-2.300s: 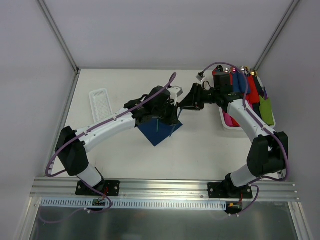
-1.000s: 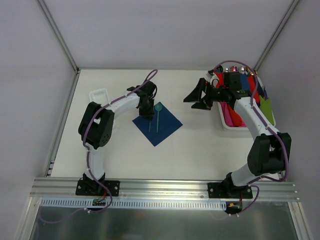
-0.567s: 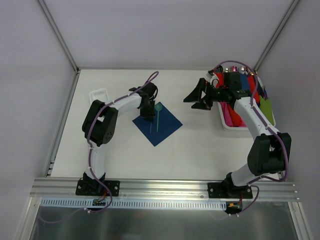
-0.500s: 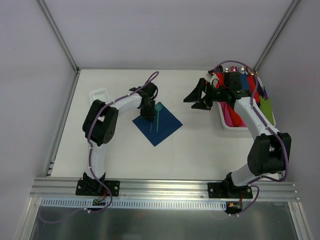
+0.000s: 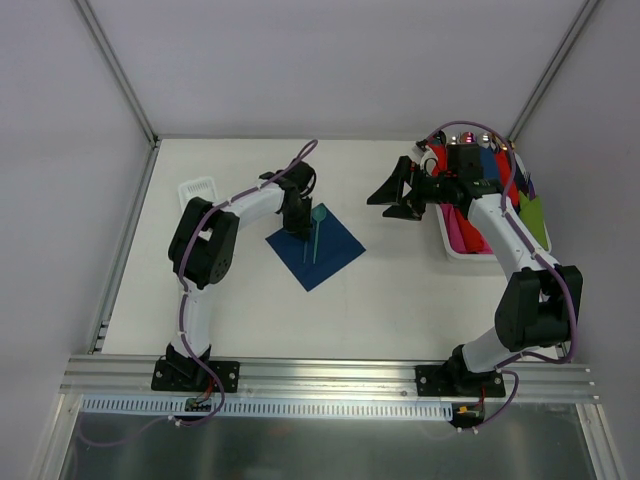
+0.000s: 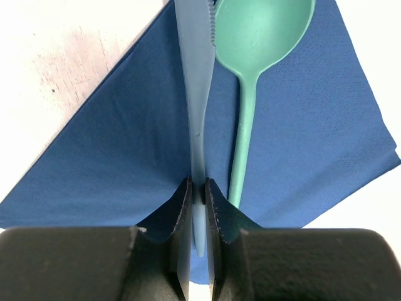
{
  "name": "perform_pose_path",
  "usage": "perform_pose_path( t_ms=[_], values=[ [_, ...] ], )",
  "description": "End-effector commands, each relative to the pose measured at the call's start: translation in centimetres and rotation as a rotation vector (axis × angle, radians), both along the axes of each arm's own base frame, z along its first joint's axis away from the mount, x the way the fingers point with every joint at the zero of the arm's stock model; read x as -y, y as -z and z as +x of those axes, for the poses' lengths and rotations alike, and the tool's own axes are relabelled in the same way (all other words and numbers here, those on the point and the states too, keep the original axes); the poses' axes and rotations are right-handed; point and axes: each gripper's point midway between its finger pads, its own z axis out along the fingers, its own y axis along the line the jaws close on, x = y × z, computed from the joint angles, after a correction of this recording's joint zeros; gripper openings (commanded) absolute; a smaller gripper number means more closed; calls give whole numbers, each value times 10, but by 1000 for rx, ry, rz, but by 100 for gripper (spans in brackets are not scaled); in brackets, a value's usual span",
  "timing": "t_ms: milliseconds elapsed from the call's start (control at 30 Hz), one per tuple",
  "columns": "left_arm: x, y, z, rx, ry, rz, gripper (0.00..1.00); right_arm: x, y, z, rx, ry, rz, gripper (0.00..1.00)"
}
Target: Place the utensils on the paper napkin and roll it up
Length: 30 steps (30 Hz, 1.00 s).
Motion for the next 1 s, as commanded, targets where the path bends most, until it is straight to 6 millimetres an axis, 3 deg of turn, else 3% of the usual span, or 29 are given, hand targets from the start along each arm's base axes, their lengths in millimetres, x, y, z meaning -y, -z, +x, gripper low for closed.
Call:
perform_pose_path(
  t_ms=[0, 967],
  values=[
    [5, -7, 10, 15, 13, -30, 9, 1, -11, 1, 40, -11, 10, 99],
    [14, -14, 18, 15, 2, -79, 13, 0, -8, 1, 29, -22, 14, 99]
  ],
)
